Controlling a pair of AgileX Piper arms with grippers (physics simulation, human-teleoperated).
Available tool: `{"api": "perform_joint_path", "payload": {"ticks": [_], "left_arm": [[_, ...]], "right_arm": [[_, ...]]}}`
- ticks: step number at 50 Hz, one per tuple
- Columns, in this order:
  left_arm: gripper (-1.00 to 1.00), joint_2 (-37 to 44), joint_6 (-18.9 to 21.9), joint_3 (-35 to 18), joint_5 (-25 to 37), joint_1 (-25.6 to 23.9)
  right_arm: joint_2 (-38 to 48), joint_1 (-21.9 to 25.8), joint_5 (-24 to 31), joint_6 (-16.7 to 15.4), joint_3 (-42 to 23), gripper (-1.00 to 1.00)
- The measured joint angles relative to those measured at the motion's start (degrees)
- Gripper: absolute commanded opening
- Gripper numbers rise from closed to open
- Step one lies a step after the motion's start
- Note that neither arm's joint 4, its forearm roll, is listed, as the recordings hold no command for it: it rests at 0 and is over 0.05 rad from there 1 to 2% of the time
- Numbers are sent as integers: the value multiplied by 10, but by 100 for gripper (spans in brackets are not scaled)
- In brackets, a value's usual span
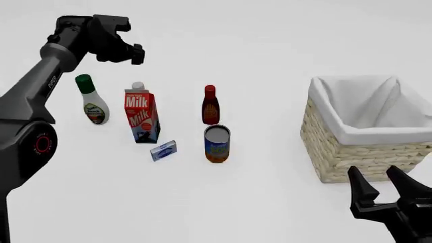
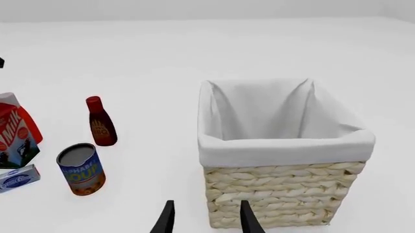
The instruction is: Pick the ketchup and place it in the basket.
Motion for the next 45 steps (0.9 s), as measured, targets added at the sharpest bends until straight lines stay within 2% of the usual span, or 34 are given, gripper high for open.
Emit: {"api": "perform_joint_path", "payload": {"ticks": [45], "left_arm": [[100, 14, -8, 47, -34, 0]], "right_arm": [[32, 1, -26, 1, 0, 100]]}}
